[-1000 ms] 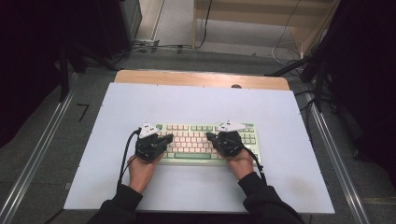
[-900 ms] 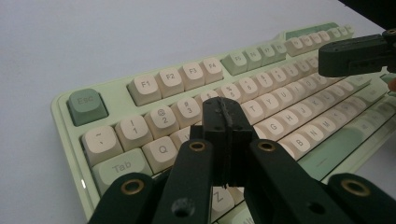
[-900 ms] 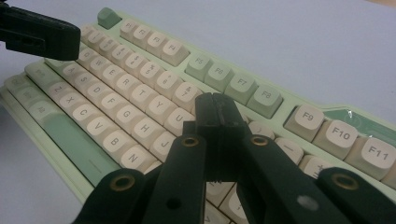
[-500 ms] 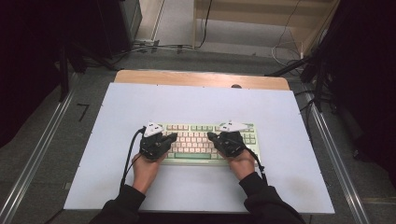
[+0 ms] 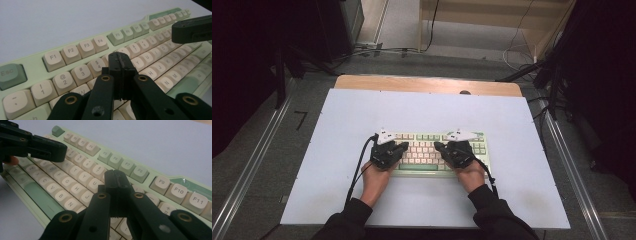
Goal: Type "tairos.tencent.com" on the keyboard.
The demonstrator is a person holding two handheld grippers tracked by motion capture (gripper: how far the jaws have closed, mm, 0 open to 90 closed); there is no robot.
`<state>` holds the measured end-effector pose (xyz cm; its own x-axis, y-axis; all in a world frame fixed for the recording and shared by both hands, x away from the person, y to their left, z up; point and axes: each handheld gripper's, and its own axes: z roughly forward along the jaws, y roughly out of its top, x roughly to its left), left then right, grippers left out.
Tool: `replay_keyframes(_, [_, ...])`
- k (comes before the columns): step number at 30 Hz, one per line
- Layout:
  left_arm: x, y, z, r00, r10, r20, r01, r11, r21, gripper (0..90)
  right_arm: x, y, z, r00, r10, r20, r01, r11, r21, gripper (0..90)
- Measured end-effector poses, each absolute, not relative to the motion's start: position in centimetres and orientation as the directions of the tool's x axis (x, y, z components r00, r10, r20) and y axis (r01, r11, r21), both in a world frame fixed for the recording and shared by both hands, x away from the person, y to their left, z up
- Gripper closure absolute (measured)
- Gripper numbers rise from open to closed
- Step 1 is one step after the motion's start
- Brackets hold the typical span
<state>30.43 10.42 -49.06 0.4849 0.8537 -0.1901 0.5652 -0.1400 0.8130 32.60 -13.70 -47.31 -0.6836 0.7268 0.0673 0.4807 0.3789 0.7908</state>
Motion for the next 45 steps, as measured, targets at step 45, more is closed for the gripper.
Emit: replay_keyframes(45, [29.1, 11.7, -48.3, 0.494, 0.847, -0.196, 0.549, -0.129, 0.826, 90.0, 32.9, -13.7, -48.0, -0.670, 0.740, 0.059, 0.499, 0.390, 0.774, 88.0])
